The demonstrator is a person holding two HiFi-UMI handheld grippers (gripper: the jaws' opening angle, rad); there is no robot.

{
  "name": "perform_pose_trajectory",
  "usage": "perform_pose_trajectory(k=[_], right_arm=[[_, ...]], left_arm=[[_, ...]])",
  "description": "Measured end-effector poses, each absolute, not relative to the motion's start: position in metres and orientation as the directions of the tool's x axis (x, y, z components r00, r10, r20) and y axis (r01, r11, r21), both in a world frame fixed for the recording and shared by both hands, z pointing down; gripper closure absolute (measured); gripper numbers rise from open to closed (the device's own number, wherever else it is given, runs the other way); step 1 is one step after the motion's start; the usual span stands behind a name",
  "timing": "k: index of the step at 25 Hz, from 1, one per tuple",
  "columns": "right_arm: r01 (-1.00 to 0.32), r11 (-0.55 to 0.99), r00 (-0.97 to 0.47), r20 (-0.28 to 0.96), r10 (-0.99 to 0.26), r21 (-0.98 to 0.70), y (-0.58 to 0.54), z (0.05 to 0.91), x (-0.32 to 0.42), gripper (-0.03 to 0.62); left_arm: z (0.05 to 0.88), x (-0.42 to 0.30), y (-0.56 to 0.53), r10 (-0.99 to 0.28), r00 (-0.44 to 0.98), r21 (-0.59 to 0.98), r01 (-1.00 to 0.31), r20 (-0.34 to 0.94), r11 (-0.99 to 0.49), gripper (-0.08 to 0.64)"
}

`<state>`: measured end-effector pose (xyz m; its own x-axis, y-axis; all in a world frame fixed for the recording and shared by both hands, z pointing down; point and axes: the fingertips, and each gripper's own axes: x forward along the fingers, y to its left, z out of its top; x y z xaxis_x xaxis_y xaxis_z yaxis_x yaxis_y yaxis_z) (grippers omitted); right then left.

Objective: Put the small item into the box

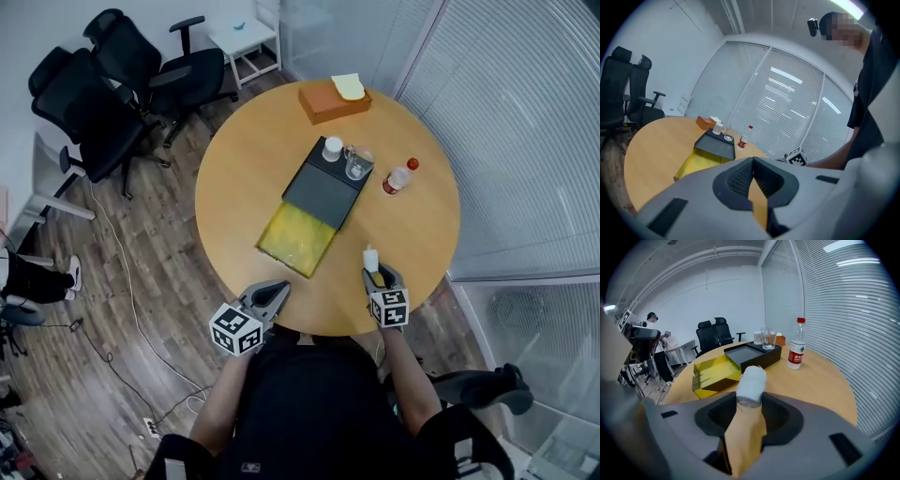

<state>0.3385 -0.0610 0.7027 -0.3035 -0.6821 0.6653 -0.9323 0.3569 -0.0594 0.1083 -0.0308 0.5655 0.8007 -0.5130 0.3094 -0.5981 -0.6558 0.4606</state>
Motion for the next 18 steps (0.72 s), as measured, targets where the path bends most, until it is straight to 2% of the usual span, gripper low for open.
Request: perform_pose_trajectory(k=[13,18], right_arm=[[-0.93,0.368,-0.296,0.639,-0.71,-0.022,-0.06,0.68,0.232,0.43],[-0.905,0.425,-0.332,0.639,-0.694,-0.008,-0.064,0.684,0.208,0.43]], left_arm=[[0.579,0.038,-0.027,-0.394,0.868,0.489,-0.495,0.302,-0.718,0.554],[0.584,0.022,-0.037,-0.414,0.857,0.478,-0.515,0.306,-0.711,0.554]])
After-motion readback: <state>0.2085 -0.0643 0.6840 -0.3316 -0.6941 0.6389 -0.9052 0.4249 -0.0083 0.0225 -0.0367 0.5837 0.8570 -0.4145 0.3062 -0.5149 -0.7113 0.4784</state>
